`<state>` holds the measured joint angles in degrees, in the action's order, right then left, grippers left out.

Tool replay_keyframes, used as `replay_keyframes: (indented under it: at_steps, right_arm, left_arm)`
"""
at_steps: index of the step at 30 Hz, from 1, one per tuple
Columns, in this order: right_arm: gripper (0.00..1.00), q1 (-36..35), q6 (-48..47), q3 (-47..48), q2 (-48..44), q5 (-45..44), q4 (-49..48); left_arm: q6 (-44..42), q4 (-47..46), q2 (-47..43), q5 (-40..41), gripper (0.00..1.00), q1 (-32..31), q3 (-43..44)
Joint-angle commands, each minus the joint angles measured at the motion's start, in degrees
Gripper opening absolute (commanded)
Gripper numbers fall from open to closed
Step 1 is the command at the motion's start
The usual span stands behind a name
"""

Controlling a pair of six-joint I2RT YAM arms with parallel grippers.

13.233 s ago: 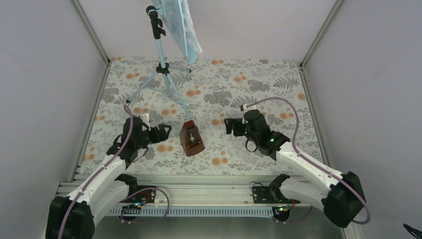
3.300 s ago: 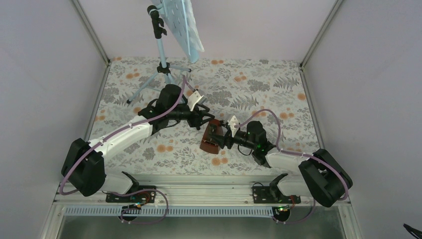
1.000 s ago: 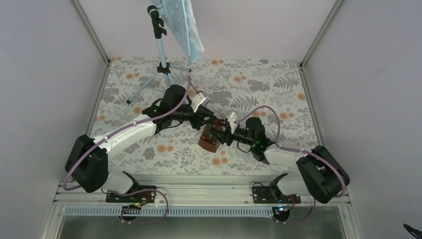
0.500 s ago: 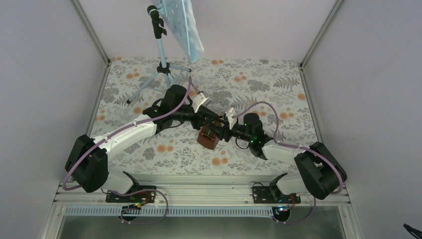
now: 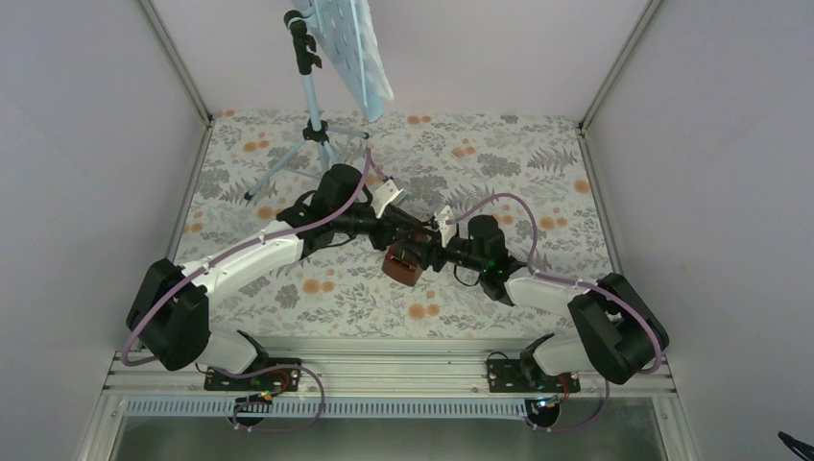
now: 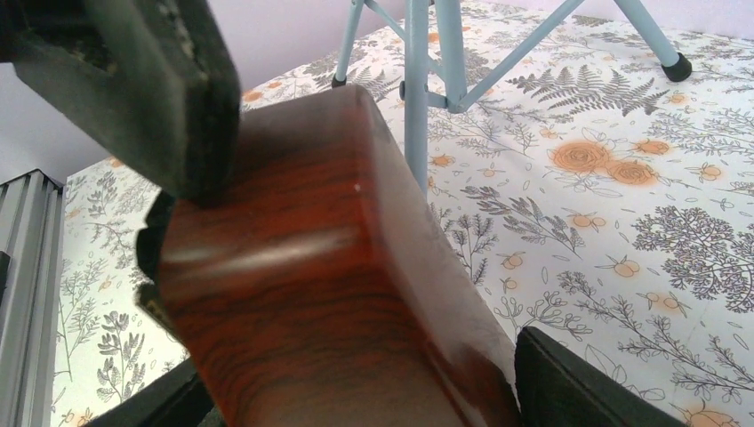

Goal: Pack up the instrument practice props

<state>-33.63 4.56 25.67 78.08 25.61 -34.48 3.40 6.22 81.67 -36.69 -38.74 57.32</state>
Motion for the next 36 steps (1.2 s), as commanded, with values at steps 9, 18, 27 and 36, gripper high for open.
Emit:
replay_keyframes:
  at_steps: [9,18,27,36]
  right_arm:
    - [0.72,0.84,0.89,2.54,1.28,-2.96,0.99]
    - [0.77,0.82,0.72,2.39,0.49,-2.77,0.96]
    - [0.72,1.08,1.39,0.95,-0.83,-3.27,0.51]
    - [0.69,1.57,2.88,-0.56,-0.54,-2.85,-0.90]
  left_arm:
    - [-0.85,0.89,0.45,-0.54,0.25,-0.37,1.15]
    - [-0.72,0.90,-0.25,1.07,0.25,-0.37,0.97]
    - [-0.72,0.77,-0.66,1.70,0.25,-0.37,0.86]
    - [-0.75,0.86,-0.79,1.95,0.25,-0.38,0.78]
